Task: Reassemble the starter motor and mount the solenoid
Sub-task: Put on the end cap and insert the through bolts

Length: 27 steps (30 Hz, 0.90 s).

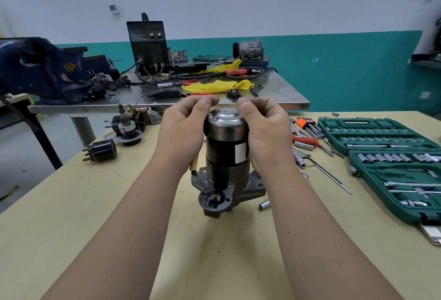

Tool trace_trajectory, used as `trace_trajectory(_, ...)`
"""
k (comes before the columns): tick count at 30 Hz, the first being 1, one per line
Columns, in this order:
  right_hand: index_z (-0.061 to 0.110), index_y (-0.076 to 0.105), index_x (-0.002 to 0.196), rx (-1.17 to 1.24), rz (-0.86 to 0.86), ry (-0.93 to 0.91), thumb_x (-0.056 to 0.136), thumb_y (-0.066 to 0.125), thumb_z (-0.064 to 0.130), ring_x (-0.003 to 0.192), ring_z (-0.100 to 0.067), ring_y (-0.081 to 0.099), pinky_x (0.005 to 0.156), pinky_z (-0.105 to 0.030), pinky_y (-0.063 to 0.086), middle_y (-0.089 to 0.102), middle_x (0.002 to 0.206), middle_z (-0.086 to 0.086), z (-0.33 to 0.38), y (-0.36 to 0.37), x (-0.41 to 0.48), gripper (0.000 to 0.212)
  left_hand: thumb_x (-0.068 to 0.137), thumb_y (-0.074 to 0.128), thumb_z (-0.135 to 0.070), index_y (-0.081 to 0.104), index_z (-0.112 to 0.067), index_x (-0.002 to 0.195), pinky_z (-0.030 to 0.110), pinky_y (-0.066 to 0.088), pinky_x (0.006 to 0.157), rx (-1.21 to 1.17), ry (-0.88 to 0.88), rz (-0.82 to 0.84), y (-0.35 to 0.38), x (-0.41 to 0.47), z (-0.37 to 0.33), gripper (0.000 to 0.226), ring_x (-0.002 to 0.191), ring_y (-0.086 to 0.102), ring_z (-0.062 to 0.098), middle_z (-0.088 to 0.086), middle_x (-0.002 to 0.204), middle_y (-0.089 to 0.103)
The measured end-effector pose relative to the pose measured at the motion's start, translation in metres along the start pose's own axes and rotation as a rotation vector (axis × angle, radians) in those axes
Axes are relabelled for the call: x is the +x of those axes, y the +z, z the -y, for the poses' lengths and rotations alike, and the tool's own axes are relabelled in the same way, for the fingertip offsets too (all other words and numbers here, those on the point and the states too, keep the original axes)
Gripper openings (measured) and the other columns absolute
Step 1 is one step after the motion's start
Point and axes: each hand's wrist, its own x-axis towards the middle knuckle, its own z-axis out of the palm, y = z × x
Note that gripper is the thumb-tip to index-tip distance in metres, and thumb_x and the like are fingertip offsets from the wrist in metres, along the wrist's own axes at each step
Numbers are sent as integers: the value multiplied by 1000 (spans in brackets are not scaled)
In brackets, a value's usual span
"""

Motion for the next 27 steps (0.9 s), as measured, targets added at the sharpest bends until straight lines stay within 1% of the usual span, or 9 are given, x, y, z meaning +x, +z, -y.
trace_trajectory(3,19,69,77,101,48,41,83,60,29,70,-7,66,64,-24,53,68,71,8,2,-3,2,14,89,64,-38,72,-24,93,32,54,78,11,10,1,0,0,0,17,87,69,10,-9,87,74)
trace_trajectory(5,20,71,70,102,44,40,85,60,24,68,-6,65,63,-23,52,68,68,8,2,-3,3,19,87,70,-34,70,-22,84,31,53,72,26,17,-62,2,0,0,12,78,67,10,-9,78,71)
trace_trajectory(8,17,66,74,112,1,66,83,70,20,67,-12,66,63,-29,53,69,68,4,0,0,3,10,96,60,-24,74,-23,84,33,56,76,17,7,-28,0,1,-2,18,86,69,15,-4,87,75)
trace_trajectory(11,16,67,76,133,23,74,83,63,29,67,-10,66,62,-26,53,68,69,6,1,-3,4,15,98,57,-26,74,-23,91,26,54,73,24,-10,69,-2,0,-4,19,83,69,10,-6,89,75)
trace_trajectory(15,17,70,72,92,51,46,86,62,19,69,-10,66,65,-25,54,68,69,6,2,-5,3,17,87,72,-29,69,-19,79,34,53,72,11,-19,-14,0,1,-5,14,73,64,12,-4,75,71)
trace_trajectory(18,13,64,77,102,8,52,85,69,20,67,-12,66,62,-27,54,68,68,5,0,-3,1,11,95,62,-24,75,-19,86,42,57,85,6,-21,35,-1,1,-7,16,89,69,18,0,91,75)
trace_trajectory(20,16,67,78,124,25,49,84,64,27,70,-11,66,66,-28,53,69,71,6,0,-5,2,13,97,57,-26,75,-23,90,42,55,90,29,-24,65,-2,0,-8,20,97,68,17,-6,96,75)
trace_trajectory(24,20,70,72,118,47,46,84,62,20,72,-10,66,68,-29,54,69,72,7,1,-4,2,14,89,70,-28,71,-18,84,32,55,74,25,-3,-8,-2,1,-8,11,79,66,10,-6,82,73)
trace_trajectory(27,17,66,77,106,38,47,83,69,20,70,-13,67,66,-30,54,69,71,5,-1,-2,0,7,96,60,-22,73,-20,86,31,55,78,18,4,44,-6,0,-9,16,89,69,11,-5,93,75)
